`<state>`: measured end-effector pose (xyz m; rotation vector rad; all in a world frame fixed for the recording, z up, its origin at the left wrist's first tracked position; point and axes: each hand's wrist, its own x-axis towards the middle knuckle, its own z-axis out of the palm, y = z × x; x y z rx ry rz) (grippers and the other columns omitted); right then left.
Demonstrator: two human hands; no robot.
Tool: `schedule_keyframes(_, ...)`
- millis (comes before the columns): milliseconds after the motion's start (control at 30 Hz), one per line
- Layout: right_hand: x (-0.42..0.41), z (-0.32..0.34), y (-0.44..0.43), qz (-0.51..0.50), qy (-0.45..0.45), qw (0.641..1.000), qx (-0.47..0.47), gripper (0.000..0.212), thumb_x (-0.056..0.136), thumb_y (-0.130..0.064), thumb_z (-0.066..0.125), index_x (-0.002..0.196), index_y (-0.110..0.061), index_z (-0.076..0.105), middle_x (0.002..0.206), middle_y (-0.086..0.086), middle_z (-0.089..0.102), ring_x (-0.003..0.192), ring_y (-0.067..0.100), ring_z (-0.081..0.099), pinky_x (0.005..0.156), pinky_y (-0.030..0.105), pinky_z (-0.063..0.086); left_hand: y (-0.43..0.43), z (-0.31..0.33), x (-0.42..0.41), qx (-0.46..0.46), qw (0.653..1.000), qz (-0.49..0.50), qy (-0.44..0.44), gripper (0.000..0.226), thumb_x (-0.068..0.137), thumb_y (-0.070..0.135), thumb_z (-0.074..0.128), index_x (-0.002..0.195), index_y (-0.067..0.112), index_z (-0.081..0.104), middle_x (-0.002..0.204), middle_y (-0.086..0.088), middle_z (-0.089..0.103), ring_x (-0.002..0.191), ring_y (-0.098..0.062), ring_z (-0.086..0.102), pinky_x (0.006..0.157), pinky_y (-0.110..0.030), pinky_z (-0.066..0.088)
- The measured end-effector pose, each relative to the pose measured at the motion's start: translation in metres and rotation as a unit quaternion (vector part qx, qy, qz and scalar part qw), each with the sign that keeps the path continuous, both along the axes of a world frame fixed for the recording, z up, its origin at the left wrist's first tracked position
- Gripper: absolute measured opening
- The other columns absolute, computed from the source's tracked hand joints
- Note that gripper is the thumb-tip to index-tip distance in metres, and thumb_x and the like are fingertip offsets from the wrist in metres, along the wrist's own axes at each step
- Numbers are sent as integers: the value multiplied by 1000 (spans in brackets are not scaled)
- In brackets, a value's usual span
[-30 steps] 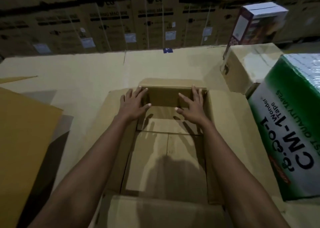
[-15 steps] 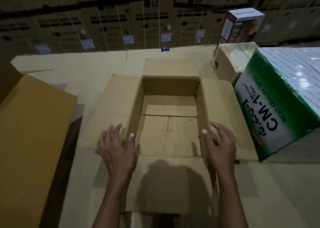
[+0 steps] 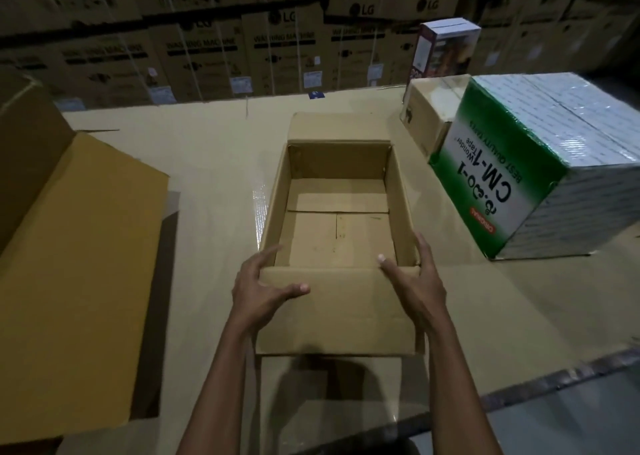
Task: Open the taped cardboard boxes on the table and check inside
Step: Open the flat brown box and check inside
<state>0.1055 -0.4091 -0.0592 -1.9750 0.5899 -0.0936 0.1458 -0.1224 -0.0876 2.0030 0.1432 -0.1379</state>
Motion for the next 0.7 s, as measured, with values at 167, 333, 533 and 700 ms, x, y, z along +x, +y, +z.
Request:
schedule_keyframes(167, -36, -1, -5, 107, 9, 988, -111, 72, 50, -55, 98, 110, -49, 58, 132, -6, 46, 121, 23, 54, 93, 35, 47, 14, 0, -30, 37, 997, 48, -44, 56, 33, 59, 97, 83, 47, 78, 139, 7, 57, 125, -19, 57, 106, -43, 50)
schedule_keyframes(333, -67, -10, 17, 7, -84, 981, -174, 57, 55, -45, 99, 99, -30, 66, 114, -9, 56, 107, 22, 60, 83, 35, 46, 13, 19, -63, 117, 980, 109, -118, 51, 47, 50, 97, 93, 33, 81, 131, 6, 67, 118, -19, 62, 98, -35, 47)
schedule_keyframes(533, -141, 5, 45, -41, -71, 964, -254, 57, 62, -51, 94, 107, -33, 64, 123, -12, 62, 108, 21, 60, 82, 37, 48, 38, 37, -130, 177, 971, 73, -145, 47, 61, 43, 94, 104, 33, 79, 137, 6, 61, 124, -20, 57, 97, -37, 40)
schedule_keyframes(700, -231, -37, 84, -92, -127, 961, -226, 53, 52, -32, 101, 93, -23, 69, 124, 5, 68, 111, 32, 64, 78, 40, 53, 74, 19, -199, 275, 950, -46, -138, 33, 77, 21, 83, 103, 39, 76, 112, 6, 71, 100, -18, 66, 89, -36, 53)
